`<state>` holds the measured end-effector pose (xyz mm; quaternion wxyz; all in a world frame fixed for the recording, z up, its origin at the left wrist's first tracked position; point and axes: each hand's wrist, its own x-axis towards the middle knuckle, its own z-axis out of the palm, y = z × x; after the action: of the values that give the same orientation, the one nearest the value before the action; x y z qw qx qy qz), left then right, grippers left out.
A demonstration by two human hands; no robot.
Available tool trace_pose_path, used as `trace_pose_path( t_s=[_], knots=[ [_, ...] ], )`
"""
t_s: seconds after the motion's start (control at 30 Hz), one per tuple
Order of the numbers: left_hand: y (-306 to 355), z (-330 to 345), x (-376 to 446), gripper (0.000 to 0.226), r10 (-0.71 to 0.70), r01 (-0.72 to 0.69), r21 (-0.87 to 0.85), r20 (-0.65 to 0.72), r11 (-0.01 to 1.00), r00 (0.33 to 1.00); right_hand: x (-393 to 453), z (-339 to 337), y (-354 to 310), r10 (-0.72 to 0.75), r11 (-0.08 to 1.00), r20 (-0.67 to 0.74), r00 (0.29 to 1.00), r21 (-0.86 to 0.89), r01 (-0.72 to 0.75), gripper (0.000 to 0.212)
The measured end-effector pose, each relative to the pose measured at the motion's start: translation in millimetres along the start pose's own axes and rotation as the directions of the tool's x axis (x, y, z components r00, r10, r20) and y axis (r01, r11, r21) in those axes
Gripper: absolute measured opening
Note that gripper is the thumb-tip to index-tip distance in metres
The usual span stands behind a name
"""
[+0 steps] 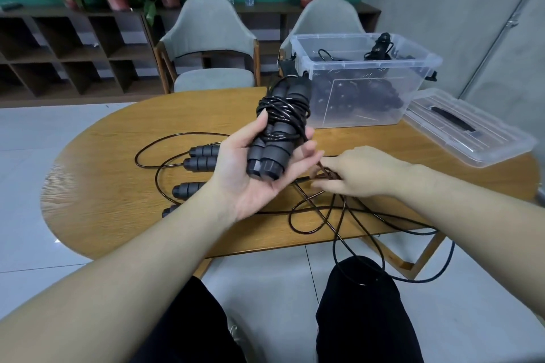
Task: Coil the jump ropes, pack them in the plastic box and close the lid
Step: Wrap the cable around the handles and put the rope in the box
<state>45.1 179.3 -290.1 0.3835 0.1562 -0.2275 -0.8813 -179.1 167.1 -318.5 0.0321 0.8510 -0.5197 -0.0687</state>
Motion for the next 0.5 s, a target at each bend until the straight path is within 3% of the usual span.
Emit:
trace_pose_path(
  t_s=[0.07,0.13,0.3,0.43,0.5],
  knots=[
    [8,-2,-1,0.053,0.074,-0.074,-0.01,-0.024,0.997,0.997,-5,6,11,0.026,0.982,-0.022,0.999,0.19,-0.021,0.077],
    [22,-8,-3,0.055,0.161,-0.161,0.003,-0.07,0.987,0.985,-14,13,22,0.098,0.933,-0.081,0.992,0.354,-0.063,0.089],
    [45,-27,-1,0.048,0.316,-0.327,-0.026,-0.189,0.945,0.93,-25,29,33,0.234,0.812,-0.143,0.962,0.572,-0.113,0.041],
    [57,-46,6,0.048,0.424,-0.482,-0.128,-0.317,0.867,0.848,-26,31,34,0.31,0.73,-0.18,0.934,0.674,-0.113,0.05],
    [71,-60,4,0.046,0.479,-0.569,-0.142,-0.4,0.81,0.781,-35,36,47,0.417,0.692,-0.162,0.894,0.694,-0.197,0.049]
  ],
)
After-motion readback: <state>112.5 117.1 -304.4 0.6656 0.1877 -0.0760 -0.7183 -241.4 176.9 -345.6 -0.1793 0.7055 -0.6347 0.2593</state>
